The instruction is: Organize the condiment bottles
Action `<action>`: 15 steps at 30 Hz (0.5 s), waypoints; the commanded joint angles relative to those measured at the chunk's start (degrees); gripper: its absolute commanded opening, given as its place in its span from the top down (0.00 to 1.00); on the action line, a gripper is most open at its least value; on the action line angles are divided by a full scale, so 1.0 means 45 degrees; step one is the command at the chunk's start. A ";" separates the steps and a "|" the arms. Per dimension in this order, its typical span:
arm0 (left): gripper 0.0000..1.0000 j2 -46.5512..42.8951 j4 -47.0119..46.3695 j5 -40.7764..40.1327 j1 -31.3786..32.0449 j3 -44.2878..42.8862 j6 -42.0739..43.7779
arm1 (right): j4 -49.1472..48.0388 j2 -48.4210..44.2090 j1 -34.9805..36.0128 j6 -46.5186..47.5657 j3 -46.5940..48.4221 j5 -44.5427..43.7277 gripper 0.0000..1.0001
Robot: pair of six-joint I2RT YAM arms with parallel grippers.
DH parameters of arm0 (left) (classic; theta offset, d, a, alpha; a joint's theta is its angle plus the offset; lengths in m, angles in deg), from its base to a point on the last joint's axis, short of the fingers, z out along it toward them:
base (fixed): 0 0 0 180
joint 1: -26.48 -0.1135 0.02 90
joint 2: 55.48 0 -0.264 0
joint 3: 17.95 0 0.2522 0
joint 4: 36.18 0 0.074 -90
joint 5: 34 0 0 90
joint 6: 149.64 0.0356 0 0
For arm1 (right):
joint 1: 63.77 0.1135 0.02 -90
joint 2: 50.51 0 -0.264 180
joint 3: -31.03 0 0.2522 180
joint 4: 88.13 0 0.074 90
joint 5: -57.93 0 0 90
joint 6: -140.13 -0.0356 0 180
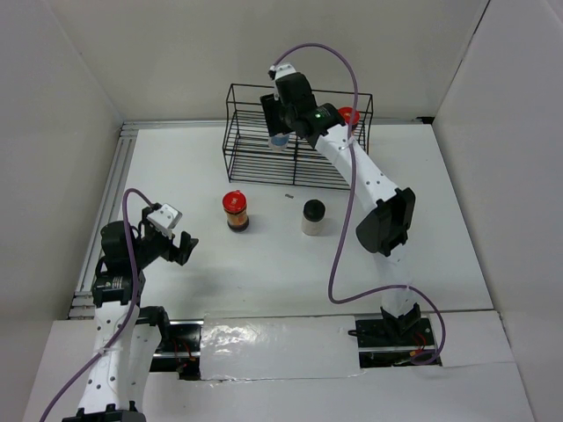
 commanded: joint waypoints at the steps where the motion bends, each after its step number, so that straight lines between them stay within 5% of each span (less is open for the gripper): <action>1: 0.07 -0.0089 -0.0326 0.0349 0.0046 0.0141 0.0075 | -0.0129 -0.0283 -0.0339 -0.0425 0.0582 0.0294 0.66; 2: 0.07 -0.0108 -0.0326 0.0369 0.0046 0.0121 0.0056 | -0.0148 -0.0283 -0.0339 -0.0406 0.0562 0.0372 0.41; 5: 0.07 -0.0089 -0.0346 0.0369 0.0046 0.0160 0.0056 | -0.0517 -0.0263 -0.0339 -0.0154 0.0309 0.0217 0.07; 7: 0.07 -0.0050 -0.0365 0.0389 0.0026 0.0179 0.0075 | -0.0830 -0.0263 -0.0339 -0.0074 0.0153 0.0158 0.00; 15: 0.07 -0.0089 -0.0326 0.0292 0.0026 0.0121 0.0056 | -0.1575 0.0167 -0.0048 0.0336 0.0638 0.0100 0.00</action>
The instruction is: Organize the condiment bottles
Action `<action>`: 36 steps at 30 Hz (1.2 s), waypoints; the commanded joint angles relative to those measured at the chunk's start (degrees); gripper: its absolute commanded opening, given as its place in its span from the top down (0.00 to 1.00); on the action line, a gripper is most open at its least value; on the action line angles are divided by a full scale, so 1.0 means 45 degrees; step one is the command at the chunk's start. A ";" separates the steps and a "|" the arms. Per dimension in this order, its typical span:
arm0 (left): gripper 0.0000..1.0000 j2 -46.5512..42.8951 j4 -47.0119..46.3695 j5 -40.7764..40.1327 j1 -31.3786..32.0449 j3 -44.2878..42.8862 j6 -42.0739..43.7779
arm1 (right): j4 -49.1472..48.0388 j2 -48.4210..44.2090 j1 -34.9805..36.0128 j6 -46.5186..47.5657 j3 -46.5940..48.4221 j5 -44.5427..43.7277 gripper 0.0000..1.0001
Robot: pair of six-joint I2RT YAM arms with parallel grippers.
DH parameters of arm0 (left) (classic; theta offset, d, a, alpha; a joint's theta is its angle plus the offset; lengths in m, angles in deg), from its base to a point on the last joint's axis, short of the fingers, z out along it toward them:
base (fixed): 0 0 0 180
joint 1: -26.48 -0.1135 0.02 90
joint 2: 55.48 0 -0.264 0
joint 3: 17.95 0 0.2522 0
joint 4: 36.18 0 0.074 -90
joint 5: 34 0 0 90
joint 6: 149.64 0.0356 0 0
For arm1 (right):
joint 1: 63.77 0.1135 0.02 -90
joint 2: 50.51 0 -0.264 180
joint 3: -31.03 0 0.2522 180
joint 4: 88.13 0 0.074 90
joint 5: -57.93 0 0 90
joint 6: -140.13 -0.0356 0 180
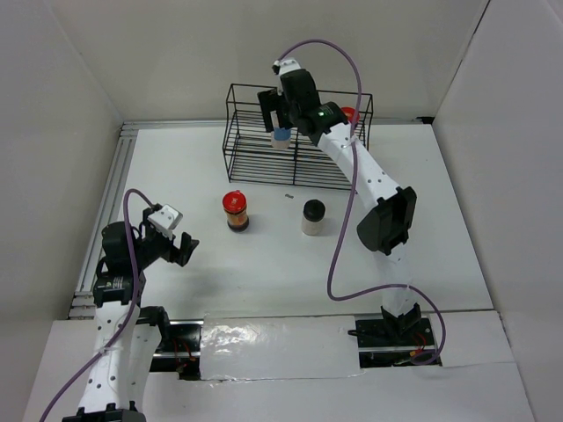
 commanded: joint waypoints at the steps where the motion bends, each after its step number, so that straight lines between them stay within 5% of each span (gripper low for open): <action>1: 0.06 -0.0089 -0.0326 0.0262 0.0026 -0.0087 0.0075 | -0.0841 0.0055 0.0332 0.0307 0.0620 -0.0259 0.00; 8: 0.01 0.0319 -0.0151 0.2563 0.0104 -0.1335 0.1130 | -0.1464 -0.2891 0.1250 0.1499 -0.1759 -0.2778 0.00; 14: 0.01 0.4412 0.1312 0.4070 0.1294 -0.4050 0.1384 | -0.2069 -0.5973 0.1310 0.1402 -0.4552 -0.3599 0.00; 25: 0.01 0.9592 -0.0639 0.2859 0.2994 -0.6161 0.2517 | -0.2735 -0.9631 0.1251 0.0972 -0.8361 -0.3971 0.00; 36: 0.01 1.1530 -0.3330 0.1107 0.4381 -0.5595 0.2401 | -0.2696 -1.1683 0.1154 0.0952 -1.0180 -0.4948 0.00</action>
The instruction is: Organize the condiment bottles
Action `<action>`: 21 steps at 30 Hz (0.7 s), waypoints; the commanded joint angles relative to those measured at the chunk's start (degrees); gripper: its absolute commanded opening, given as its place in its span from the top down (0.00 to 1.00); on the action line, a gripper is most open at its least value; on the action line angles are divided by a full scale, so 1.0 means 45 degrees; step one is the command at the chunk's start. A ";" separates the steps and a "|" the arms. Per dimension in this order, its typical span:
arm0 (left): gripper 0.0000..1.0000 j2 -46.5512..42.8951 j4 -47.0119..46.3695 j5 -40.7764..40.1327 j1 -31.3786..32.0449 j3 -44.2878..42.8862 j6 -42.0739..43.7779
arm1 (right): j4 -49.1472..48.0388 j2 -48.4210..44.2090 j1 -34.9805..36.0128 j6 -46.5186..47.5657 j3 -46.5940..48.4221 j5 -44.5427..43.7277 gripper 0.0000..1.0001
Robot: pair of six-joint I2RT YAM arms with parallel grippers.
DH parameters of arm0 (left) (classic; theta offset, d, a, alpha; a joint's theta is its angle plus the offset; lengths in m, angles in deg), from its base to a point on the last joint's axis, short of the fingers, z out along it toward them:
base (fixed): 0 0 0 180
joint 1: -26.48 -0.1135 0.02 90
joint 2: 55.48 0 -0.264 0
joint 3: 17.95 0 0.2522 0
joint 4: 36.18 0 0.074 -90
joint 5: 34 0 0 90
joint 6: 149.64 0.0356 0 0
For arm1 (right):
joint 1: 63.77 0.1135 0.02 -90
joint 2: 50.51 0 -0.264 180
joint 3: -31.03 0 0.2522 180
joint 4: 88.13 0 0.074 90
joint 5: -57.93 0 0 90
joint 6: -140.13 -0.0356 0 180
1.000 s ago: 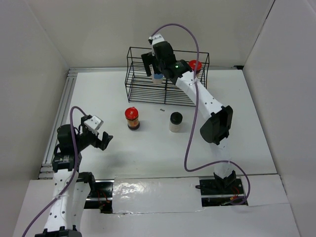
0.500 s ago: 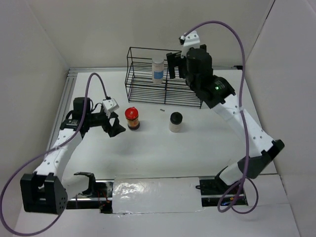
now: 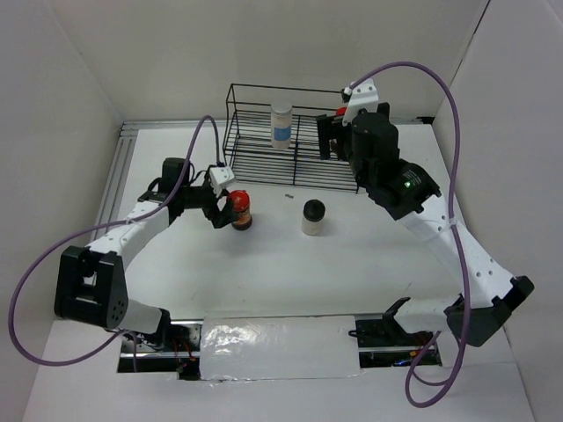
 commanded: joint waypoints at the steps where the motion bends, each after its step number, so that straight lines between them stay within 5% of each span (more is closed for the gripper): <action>1: 0.01 0.0743 -0.1546 -0.0981 0.0340 0.0044 -0.0310 | -0.0399 -0.0803 -0.0134 -0.0063 -0.0320 -0.0552 0.00; 18: 0.03 0.2015 -0.2388 -0.1687 0.1102 -0.0738 -0.0975 | 0.0226 -0.0804 -0.0388 -0.0414 -0.0498 -0.0669 0.00; 20: 0.15 0.2054 -0.2368 -0.1550 0.1103 -0.0719 -0.0975 | 0.0324 -0.0785 -0.0427 -0.0414 -0.0458 -0.0728 0.00; 21: 0.29 0.2055 -0.2368 -0.1549 0.1122 -0.0700 -0.0956 | 0.0402 -0.0823 -0.0427 -0.0414 -0.0400 -0.0806 0.00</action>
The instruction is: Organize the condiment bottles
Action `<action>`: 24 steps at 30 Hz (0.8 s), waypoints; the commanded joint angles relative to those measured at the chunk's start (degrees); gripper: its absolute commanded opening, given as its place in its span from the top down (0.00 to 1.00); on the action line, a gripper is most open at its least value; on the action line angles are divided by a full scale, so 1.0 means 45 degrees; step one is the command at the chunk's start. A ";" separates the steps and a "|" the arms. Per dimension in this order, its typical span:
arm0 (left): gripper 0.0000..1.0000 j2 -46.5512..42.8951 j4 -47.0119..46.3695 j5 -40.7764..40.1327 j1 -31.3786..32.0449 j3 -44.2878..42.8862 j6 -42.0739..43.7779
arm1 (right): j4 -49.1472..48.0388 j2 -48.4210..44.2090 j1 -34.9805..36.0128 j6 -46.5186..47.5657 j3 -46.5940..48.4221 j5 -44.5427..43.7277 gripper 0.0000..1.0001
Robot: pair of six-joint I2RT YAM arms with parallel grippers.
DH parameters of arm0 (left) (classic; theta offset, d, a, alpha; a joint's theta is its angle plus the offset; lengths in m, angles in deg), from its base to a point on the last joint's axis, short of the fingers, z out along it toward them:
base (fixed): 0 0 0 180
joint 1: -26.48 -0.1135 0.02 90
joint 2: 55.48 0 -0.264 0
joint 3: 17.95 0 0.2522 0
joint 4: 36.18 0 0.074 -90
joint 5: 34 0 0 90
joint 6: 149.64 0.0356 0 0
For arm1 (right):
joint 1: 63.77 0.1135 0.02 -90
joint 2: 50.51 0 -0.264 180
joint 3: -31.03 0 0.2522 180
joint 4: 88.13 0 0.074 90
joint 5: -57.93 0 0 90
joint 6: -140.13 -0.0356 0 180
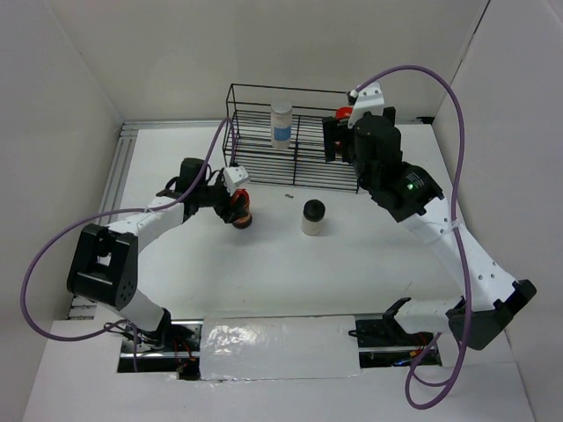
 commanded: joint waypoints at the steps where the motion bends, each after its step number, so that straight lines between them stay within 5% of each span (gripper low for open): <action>1: 0.42 0.0015 -0.0430 0.0321 0.0049 -0.0457 -0.0076 | 0.0179 -0.0386 -0.0116 -0.0138 0.0174 -0.0398 0.00; 2: 0.42 0.0014 -0.0430 0.0359 0.0049 -0.0457 -0.0077 | 0.0179 -0.0387 -0.0116 -0.0138 0.0174 -0.0399 0.00; 8: 1.00 -0.0123 0.1733 0.0770 0.0301 -0.2229 -0.0349 | 0.0082 -0.0582 -0.0156 -0.0118 0.0037 -0.0457 0.00; 13: 1.00 0.0892 0.6045 0.0848 0.1394 -0.7395 -0.1657 | -0.0406 -0.0699 -0.0233 -0.0098 -0.0294 -0.0360 0.00; 24: 1.00 0.4680 0.7012 -0.1533 0.3622 -1.5251 -0.3472 | -0.0563 -0.1225 -0.0623 -0.0680 -0.1231 -0.0671 0.00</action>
